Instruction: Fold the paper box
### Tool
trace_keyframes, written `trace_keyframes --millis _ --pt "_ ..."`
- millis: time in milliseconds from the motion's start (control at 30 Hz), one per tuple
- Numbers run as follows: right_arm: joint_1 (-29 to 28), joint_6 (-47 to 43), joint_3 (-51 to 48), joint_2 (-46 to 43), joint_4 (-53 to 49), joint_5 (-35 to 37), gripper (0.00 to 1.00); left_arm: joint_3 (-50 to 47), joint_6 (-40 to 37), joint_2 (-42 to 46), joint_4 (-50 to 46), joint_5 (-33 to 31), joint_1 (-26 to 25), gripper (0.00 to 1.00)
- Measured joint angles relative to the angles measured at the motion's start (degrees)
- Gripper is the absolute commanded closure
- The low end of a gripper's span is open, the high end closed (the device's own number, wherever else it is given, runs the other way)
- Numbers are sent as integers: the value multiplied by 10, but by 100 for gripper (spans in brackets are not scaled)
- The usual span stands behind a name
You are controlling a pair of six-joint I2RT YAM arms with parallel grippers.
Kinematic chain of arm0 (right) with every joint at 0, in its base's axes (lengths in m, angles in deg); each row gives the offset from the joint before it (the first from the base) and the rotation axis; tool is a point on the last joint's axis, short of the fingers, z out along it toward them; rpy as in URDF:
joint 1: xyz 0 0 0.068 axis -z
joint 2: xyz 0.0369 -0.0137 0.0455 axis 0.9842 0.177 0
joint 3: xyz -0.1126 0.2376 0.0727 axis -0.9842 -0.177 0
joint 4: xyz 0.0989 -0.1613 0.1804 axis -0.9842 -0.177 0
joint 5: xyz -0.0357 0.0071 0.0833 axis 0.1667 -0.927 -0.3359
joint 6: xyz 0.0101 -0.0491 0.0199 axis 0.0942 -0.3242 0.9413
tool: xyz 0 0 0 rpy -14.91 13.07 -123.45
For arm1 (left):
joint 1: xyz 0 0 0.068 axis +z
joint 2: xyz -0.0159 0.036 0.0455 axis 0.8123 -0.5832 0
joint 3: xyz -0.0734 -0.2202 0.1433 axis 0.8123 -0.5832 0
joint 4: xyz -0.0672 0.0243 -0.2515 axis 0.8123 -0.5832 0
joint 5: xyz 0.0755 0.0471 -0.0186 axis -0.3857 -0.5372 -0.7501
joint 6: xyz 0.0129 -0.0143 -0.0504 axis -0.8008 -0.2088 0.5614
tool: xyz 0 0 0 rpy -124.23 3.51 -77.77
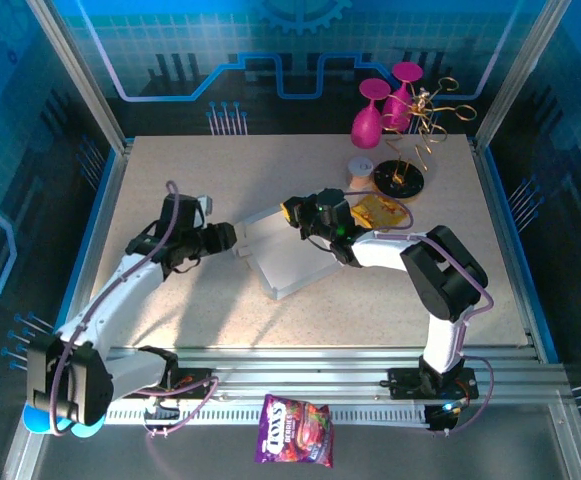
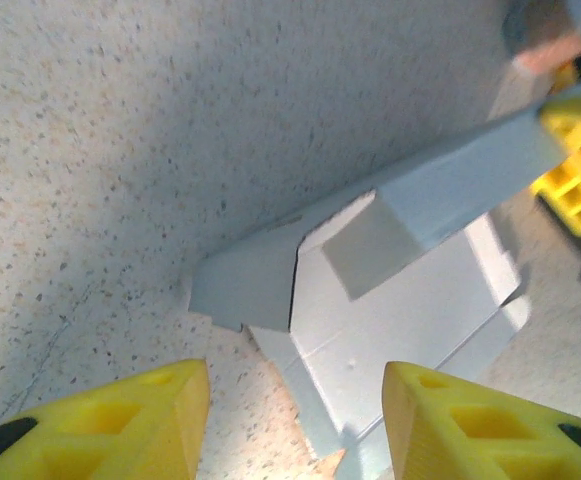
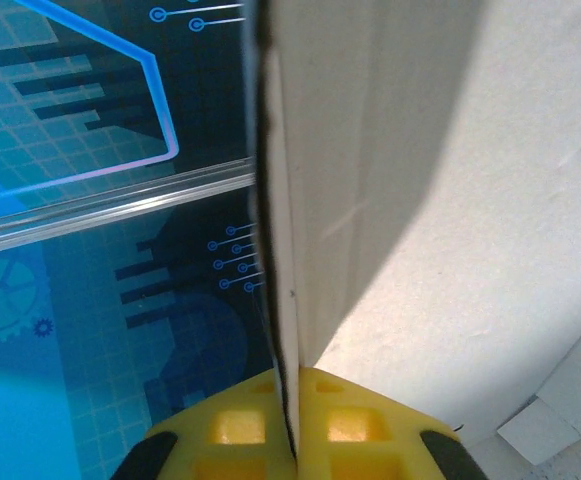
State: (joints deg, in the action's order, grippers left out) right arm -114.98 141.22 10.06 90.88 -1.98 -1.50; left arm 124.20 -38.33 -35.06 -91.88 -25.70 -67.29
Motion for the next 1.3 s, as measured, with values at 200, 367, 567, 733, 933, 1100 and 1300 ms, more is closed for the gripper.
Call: trace_keyframes --millis 200,367,567,733,933,1100,1300 --pt "0 2 3 4 0 0 100 0 -19 -63 -6 -56 -26 52" --pt "0 2 3 7 5 0 100 0 -15 -80 1 -84 -32 61" --pt "0 6 3 15 16 0 100 1 10 -114 22 -89 -47 85" --pt "0 7 3 18 26 0 100 -3 49 -114 69 -68 -54 90" --pt "0 4 3 30 48 0 100 -31 86 -113 115 -16 -54 71" --pt "1 -7 -1 34 62 -13 100 -42 100 -44 88 18 -33 49" --pt "6 -28 -18 34 91 -33 100 -42 103 79 39 50 48 51"
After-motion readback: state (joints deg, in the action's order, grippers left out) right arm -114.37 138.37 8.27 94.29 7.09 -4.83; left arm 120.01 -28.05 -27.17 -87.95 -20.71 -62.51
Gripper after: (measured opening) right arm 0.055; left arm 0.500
